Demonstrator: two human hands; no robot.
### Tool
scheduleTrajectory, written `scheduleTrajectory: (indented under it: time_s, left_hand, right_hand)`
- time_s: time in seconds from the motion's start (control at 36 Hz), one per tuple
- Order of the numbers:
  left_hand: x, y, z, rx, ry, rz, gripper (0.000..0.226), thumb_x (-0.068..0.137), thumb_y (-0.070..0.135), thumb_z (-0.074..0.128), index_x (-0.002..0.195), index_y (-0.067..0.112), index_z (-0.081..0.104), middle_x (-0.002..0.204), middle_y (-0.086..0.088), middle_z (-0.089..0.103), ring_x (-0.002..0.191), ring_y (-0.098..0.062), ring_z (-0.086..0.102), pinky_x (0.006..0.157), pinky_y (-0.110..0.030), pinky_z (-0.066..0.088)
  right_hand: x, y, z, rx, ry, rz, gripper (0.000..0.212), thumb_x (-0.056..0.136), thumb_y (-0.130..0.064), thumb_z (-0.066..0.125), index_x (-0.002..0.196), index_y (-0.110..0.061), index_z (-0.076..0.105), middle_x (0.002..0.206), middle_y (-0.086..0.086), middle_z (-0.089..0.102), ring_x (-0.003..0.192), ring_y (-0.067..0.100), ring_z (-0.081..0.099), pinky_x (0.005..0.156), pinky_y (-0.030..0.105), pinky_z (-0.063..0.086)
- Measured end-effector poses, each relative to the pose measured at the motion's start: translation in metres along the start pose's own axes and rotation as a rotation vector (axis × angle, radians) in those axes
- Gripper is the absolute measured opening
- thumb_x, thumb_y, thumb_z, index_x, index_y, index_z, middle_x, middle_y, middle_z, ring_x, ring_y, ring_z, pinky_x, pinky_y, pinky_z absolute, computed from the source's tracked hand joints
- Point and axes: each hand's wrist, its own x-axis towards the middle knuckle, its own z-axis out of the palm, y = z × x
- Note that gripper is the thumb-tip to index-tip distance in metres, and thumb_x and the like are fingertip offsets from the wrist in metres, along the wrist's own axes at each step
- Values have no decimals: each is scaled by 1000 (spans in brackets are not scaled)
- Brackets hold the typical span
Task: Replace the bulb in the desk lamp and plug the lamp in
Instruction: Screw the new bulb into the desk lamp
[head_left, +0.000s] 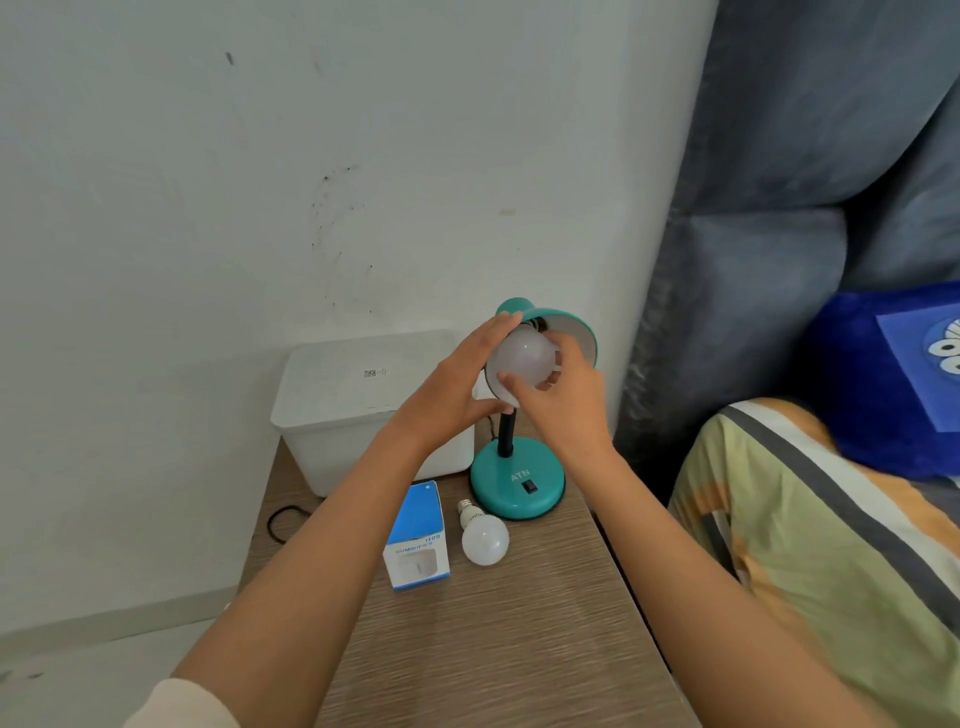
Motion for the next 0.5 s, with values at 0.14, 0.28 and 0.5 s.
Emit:
scheduleTrajectory:
  time_s: [0.14,0.28,0.5]
  left_hand:
    - [0,-2,-2,42,-15,-4,97,74,9,77,141,42,14,153,6,24,141,-9,23,114,-36,30]
    - [1,-4,-2,18,-12,7,95,74,9,77,140,41,17,148,15,23,140,-8,25,113,-37,30]
    - [0,-2,-2,-6,-14,6,90,76,11,75,141,37,19,148,17,23,138,0,22,114,-34,30]
  right_hand:
    - [8,-5,-6,184,18,143,58,75,-35,74,124,-12,52,112,5,63,100,17,61,85,30,52]
    - [4,-6,-2,89,17,65,54,79,-34,71,125,-14,51,116,5,61,103,17,59,80,22,46]
    - [0,0,-3,-384,-61,-219,62,80,-18,66,137,-19,43,132,10,50,121,28,46,97,36,43]
